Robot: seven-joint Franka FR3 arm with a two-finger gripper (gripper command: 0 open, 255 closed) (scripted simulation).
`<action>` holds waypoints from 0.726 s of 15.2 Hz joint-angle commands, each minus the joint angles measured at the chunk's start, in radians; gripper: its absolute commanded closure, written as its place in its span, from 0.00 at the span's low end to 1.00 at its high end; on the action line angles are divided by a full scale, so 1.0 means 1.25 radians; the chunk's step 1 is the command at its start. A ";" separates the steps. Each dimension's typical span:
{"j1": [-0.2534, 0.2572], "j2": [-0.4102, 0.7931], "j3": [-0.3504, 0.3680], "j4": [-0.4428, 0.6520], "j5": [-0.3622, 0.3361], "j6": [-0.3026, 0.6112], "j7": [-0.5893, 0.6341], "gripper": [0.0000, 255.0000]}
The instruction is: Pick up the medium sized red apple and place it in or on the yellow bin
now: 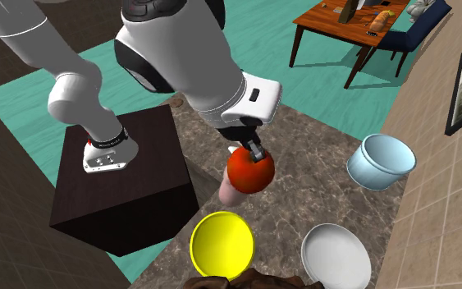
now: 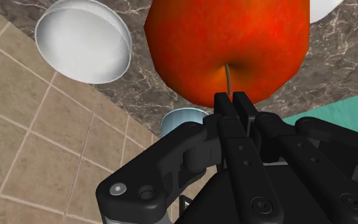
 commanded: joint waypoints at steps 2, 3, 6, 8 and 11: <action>-0.024 -0.008 -0.032 0.028 -0.002 -0.049 -0.045 1.00; -0.031 -0.008 -0.044 0.037 0.000 -0.064 -0.061 1.00; -0.052 0.000 -0.081 0.070 0.011 -0.109 -0.113 1.00; -0.066 0.012 -0.108 0.098 0.024 -0.142 -0.151 1.00; -0.090 0.043 -0.151 0.147 0.053 -0.197 -0.212 1.00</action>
